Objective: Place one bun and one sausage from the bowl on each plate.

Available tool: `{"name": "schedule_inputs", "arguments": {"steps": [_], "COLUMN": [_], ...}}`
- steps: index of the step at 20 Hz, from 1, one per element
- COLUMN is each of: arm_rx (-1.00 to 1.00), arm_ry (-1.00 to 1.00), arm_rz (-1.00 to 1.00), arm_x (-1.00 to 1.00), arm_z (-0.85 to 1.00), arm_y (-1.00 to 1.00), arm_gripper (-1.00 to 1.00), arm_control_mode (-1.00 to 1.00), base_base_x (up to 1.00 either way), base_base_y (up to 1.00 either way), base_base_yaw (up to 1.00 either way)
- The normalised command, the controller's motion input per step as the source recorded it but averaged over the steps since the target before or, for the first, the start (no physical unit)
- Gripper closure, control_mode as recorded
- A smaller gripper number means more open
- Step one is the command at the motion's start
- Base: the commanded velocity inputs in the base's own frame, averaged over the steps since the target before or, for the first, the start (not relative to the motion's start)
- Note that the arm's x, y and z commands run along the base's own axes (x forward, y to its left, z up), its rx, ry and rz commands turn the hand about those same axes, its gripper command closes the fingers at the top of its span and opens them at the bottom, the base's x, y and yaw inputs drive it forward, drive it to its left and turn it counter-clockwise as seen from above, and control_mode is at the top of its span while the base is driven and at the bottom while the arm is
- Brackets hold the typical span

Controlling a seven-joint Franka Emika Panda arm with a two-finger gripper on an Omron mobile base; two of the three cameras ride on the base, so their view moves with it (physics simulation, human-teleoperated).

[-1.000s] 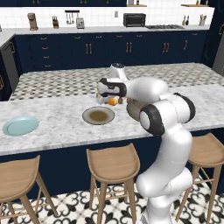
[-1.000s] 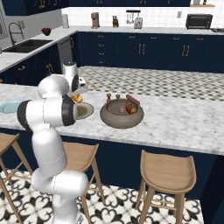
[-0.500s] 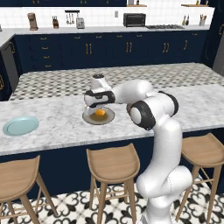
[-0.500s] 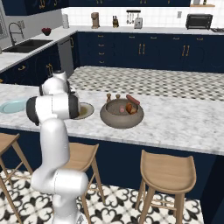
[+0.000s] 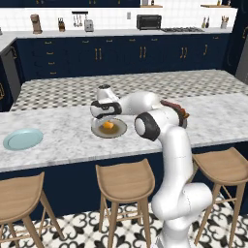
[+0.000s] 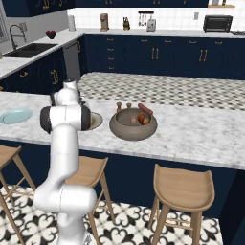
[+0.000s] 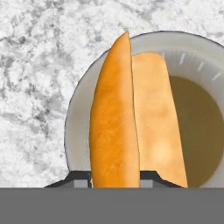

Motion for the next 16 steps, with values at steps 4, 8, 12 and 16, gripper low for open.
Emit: {"name": "schedule_inputs", "arguments": {"steps": [4, 8, 12, 16], "arm_rx": [0.0, 0.0, 0.0, 0.0], "arm_ry": [0.07, 0.0, 0.0, 0.0], "arm_rz": [0.0, 0.0, 0.0, 0.0], "arm_x": [0.11, 0.28, 0.02, -0.12], "arm_z": [-0.48, -0.39, -0.02, 0.02], "arm_y": [0.0, 0.0, -0.01, 0.0], "arm_gripper": [1.0, 1.0, 1.0, -1.0], "arm_control_mode": [-1.0, -1.0, -1.0, -1.0], "base_base_x": [0.0, 0.0, 0.0, 0.0], "base_base_y": [0.0, 0.0, 0.0, 0.0], "base_base_yaw": [0.0, 0.0, 0.0, 0.0]}}
